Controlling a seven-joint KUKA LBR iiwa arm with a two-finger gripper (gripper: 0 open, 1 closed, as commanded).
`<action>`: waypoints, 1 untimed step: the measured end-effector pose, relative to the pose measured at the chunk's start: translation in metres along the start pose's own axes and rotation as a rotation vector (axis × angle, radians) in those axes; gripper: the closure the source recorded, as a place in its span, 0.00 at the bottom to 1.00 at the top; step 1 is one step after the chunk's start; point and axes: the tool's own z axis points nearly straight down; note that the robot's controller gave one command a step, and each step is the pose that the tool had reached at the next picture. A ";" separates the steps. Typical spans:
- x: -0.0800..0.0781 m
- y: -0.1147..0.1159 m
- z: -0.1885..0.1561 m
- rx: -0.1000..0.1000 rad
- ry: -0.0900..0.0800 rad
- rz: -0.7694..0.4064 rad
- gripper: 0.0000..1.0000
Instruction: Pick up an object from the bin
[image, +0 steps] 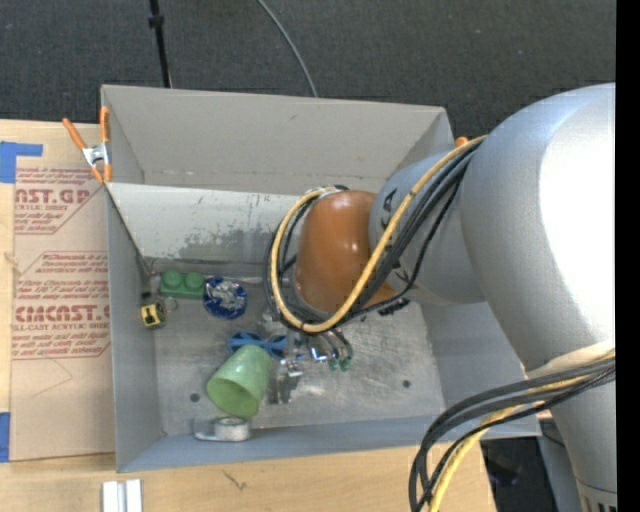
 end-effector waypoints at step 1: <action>-0.001 0.000 -0.002 -0.002 0.001 0.002 1.00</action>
Offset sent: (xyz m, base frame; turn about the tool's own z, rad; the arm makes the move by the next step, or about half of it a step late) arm 0.0000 0.0000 0.0000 0.0000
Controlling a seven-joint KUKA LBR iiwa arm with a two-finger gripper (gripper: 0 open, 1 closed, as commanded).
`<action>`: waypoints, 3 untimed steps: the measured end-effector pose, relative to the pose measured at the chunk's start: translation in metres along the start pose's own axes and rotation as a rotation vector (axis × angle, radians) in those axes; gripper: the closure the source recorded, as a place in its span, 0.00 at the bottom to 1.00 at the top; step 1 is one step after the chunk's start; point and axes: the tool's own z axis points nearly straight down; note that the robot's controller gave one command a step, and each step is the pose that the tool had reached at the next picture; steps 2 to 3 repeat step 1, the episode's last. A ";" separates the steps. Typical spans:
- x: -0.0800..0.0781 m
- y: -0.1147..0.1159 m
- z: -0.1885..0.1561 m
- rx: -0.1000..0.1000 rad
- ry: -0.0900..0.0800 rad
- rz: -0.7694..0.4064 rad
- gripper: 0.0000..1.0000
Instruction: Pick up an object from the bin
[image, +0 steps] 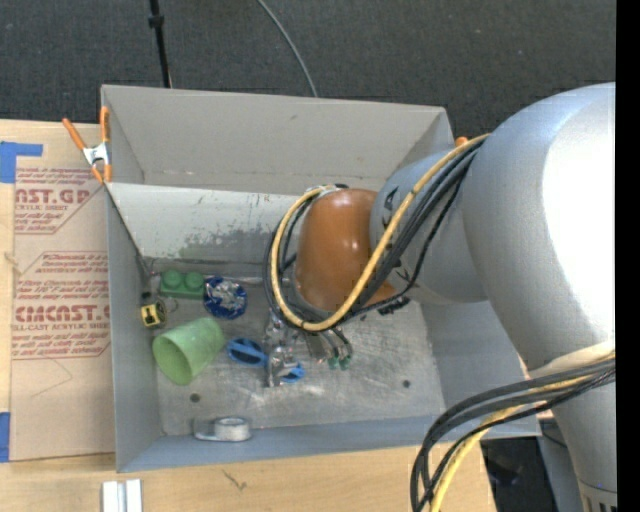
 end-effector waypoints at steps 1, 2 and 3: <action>-0.005 -0.017 -0.145 0.002 0.001 -0.094 1.00; -0.005 -0.017 -0.145 0.002 0.001 -0.094 1.00; -0.005 -0.017 -0.145 0.002 0.001 -0.094 1.00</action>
Offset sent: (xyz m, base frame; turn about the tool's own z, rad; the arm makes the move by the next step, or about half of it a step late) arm 0.0044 -0.0169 0.1410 -0.0937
